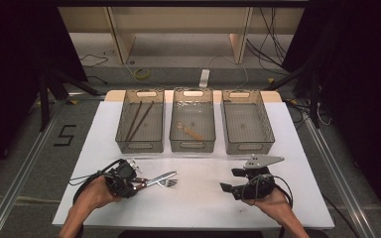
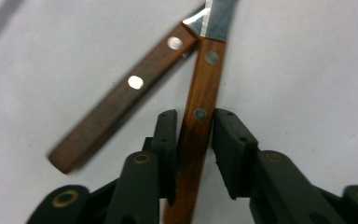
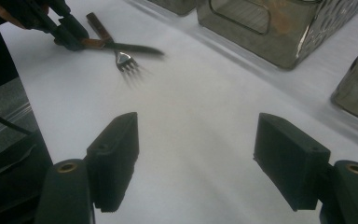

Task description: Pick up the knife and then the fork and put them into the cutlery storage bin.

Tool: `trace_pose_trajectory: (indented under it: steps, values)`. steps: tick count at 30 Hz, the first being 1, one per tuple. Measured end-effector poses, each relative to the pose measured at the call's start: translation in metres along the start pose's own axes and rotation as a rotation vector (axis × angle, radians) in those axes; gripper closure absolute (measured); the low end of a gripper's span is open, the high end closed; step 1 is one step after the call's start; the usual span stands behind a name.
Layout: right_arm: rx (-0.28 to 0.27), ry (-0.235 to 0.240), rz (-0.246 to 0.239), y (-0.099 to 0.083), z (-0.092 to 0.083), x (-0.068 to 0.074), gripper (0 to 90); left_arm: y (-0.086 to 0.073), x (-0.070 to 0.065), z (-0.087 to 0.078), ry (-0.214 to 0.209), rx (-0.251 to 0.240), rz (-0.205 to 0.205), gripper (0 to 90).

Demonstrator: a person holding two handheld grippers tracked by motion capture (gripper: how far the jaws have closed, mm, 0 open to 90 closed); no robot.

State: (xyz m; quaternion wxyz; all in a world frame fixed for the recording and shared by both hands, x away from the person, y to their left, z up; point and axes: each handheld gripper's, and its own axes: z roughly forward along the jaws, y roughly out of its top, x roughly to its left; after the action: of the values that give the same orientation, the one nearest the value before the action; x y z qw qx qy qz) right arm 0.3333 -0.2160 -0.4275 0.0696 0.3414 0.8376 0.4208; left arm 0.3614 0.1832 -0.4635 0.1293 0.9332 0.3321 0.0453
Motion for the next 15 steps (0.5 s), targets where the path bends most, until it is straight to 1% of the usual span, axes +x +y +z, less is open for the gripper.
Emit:
trace_pose_trajectory:
  steps: [1,2,5,10,12,14,15]
  values:
    - [0.001,-0.002,0.0,0.0,0.0001,0.0002,31.4,-0.0001,-0.0003,0.0001,0.0,-0.002,0.002,73.8]
    - [0.002,-0.001,-0.002,0.0,0.0001,0.0,31.4,-0.0001,0.0003,-0.0005,0.0,0.006,0.016,74.1]
    - [0.003,0.0,0.001,0.0,-0.0001,-0.0003,31.4,-0.0013,0.0015,-0.0008,-0.01,-0.002,0.019,74.7]
    - [0.002,0.0,-0.001,0.0003,-0.0003,0.0002,31.5,-0.0017,0.0011,-0.0009,-0.006,-0.01,0.02,75.2]
    - [0.001,0.002,0.0,0.0005,-0.0006,0.0006,31.5,-0.0017,0.0011,-0.0021,-0.012,-0.005,0.025,75.3]
    - [0.0,0.005,0.001,0.0006,-0.0008,0.0008,31.5,-0.0011,-0.0001,-0.0054,-0.023,-0.013,0.026,75.4]
    - [-0.002,0.009,-0.001,0.0007,-0.001,0.0009,31.5,-0.0004,-0.0015,-0.0083,-0.023,-0.031,0.021,75.4]
